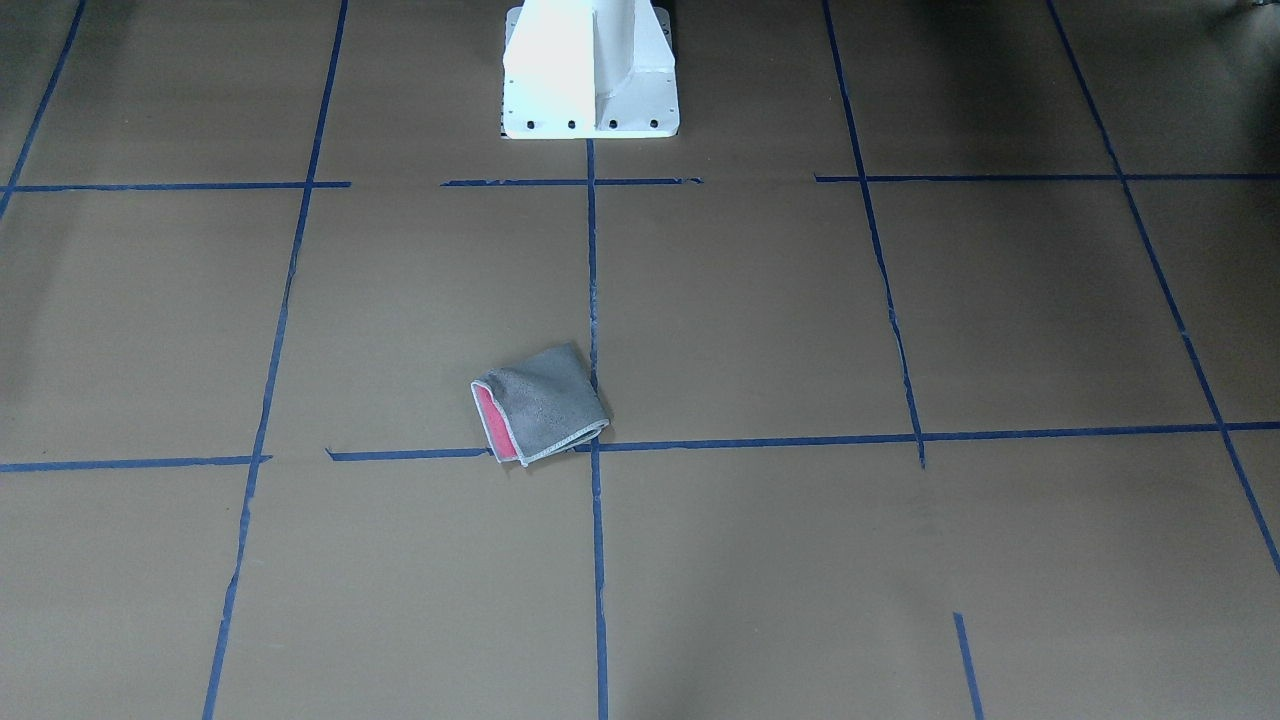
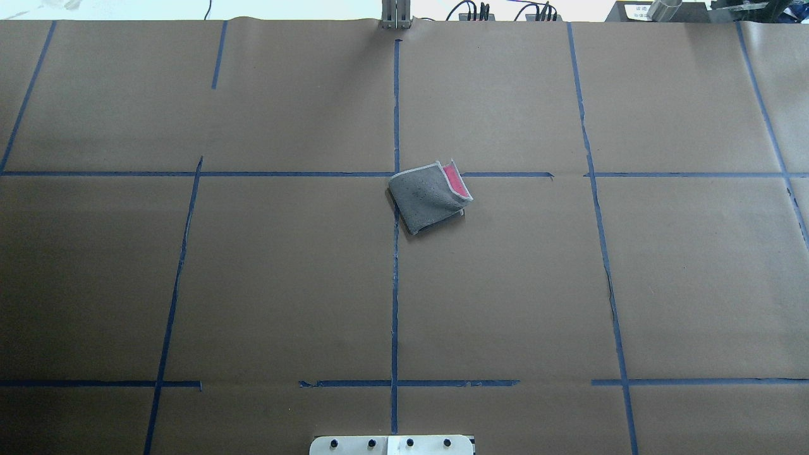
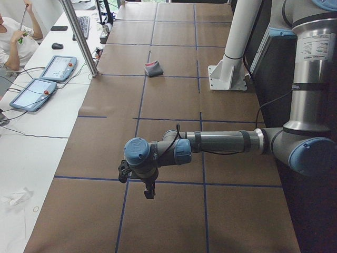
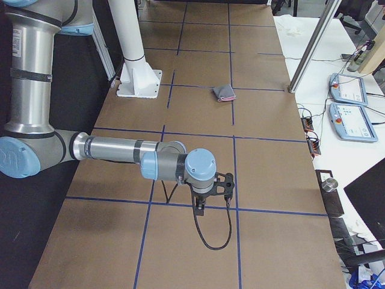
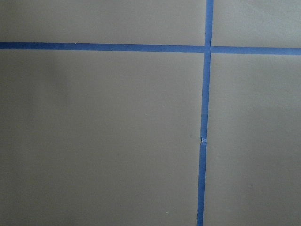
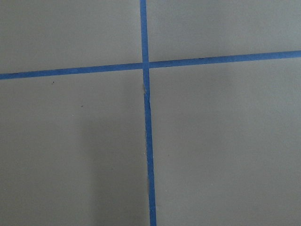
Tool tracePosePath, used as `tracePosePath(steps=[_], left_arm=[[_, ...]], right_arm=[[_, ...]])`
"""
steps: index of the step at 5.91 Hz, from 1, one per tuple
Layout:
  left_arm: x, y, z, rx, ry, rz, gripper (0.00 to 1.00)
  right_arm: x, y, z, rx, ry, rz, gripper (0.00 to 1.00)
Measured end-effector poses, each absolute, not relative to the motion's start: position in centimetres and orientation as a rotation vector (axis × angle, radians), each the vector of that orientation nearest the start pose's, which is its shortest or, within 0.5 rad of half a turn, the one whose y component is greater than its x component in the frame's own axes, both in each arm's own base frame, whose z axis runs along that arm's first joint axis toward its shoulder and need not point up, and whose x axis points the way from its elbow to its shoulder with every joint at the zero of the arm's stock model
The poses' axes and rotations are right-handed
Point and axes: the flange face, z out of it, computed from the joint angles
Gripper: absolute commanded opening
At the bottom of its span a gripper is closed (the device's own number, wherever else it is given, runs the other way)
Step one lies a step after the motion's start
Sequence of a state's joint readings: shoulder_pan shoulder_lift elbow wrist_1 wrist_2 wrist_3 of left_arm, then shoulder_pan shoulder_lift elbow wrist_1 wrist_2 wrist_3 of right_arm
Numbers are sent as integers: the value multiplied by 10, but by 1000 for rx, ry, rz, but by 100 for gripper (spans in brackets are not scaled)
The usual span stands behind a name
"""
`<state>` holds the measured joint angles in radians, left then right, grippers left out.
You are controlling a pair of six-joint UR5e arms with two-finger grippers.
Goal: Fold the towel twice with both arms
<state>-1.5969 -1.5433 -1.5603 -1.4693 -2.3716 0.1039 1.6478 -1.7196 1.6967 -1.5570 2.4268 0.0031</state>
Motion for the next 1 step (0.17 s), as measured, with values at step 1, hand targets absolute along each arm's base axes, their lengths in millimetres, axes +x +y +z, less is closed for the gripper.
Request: tracePosePath(steps=[1], left_arm=[[-74,-467,685,-80,806,18,100]], right_arm=[[91,-422,658,23,-856,79,100]])
